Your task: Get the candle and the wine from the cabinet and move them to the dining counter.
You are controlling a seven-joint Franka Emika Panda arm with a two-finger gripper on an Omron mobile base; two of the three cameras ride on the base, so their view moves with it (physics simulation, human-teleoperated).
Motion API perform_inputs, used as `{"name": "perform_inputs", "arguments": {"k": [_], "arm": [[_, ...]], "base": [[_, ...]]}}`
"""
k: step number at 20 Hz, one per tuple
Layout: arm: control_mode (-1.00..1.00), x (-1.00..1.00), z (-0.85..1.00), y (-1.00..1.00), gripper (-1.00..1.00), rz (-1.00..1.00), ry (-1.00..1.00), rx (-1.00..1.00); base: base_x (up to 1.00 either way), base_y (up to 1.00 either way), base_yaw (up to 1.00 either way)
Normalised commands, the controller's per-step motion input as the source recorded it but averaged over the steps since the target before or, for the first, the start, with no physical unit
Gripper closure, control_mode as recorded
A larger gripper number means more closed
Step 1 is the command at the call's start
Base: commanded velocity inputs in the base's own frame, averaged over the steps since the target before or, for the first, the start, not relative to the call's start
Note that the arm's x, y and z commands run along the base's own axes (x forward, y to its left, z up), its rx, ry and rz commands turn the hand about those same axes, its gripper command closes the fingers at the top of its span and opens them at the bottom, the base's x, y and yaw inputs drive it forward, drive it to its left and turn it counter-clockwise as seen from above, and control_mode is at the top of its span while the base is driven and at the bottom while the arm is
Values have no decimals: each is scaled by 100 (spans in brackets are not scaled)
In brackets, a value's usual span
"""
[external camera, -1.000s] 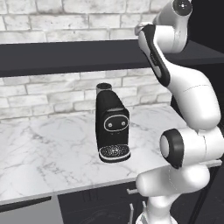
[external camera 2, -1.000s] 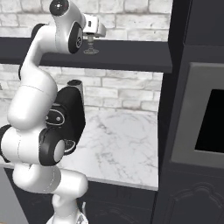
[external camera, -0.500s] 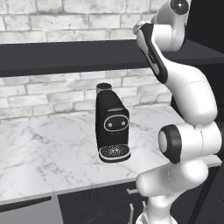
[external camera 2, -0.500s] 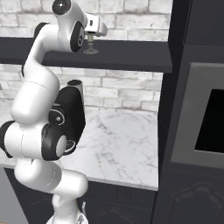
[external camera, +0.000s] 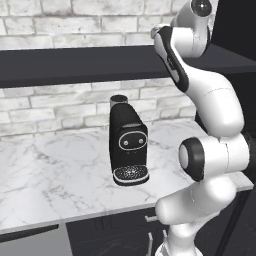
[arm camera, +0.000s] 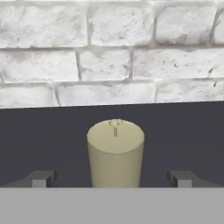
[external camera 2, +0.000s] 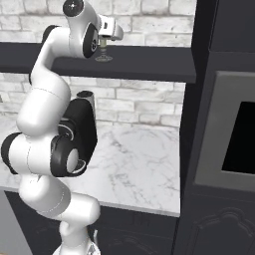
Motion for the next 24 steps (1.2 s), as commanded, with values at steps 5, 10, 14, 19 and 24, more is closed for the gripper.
{"name": "perform_inputs", "arguments": {"k": [5, 10, 14, 19, 24], "arm": [[-100, 15, 0, 0, 100, 0, 0, 0], [-100, 4, 0, 0, 100, 0, 0, 0], [-100, 0, 0, 0, 100, 0, 0, 0], [-100, 0, 0, 0, 100, 0, 0, 0], [-100, -59, 1, 0, 100, 0, -4, 0]], "base": [[0, 0, 0], [0, 0, 0], [0, 0, 0], [0, 0, 0], [0, 0, 0]]}}
